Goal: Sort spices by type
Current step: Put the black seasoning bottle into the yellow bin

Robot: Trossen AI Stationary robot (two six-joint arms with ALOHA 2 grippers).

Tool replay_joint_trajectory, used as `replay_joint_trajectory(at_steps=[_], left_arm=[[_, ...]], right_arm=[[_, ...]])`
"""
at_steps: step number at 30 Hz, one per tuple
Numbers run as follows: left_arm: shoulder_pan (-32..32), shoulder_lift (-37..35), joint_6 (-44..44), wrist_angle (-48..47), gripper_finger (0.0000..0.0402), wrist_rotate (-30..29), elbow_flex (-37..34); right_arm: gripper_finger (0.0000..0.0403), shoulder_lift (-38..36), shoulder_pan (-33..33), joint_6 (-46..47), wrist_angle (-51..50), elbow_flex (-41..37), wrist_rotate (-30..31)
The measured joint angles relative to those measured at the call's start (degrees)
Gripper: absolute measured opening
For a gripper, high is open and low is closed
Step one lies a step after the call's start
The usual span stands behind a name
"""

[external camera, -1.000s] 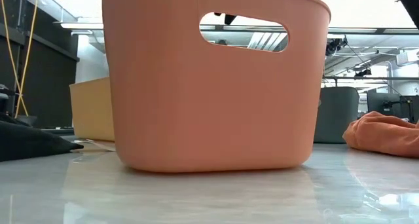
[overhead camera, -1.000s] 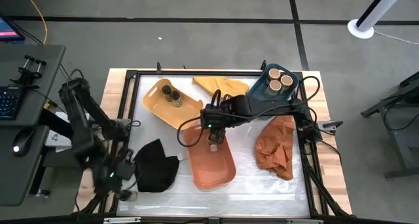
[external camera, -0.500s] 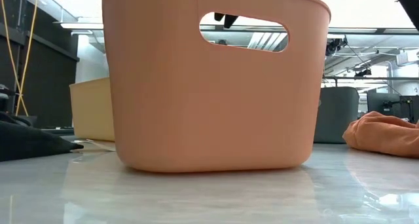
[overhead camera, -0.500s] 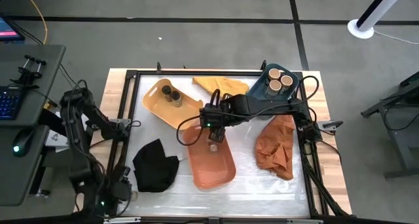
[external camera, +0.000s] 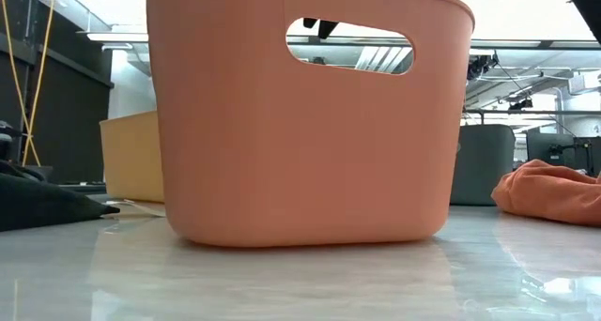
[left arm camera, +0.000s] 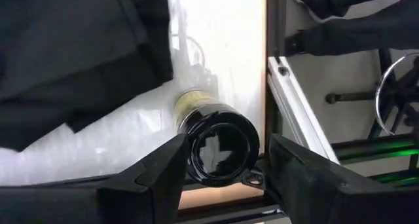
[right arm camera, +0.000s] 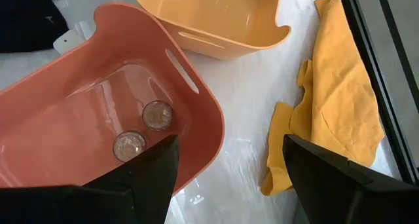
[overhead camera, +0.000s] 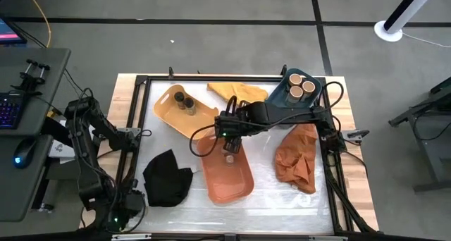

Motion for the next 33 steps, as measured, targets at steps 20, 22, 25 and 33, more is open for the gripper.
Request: replay_joint_trajectory(at_steps=[20,22,25,33], left_arm=[[2.95,0.13,0.44,-7.97,0.0204,-0.39,-0.22],[3.21,0.13,-3.89,-8.29,0.0204,-0.38,-0.22],[5.18,0.09,-13.35,-8.89,0.0204,1.61,-0.63],[14.9,0.11,-26.84,-14.72,0.0204,5.78,-2.65]], right_arm=[[0.0268,0.0,-0.02,0.13,0.35,0.0,1.04],[0.0268,0.0,-0.02,0.12,0.4,0.0,1.05],[0.0268,0.0,-0.02,0.51,0.55,0.0,1.05],[0.0268,0.0,-0.02,0.07,1.94,0.0,1.07]])
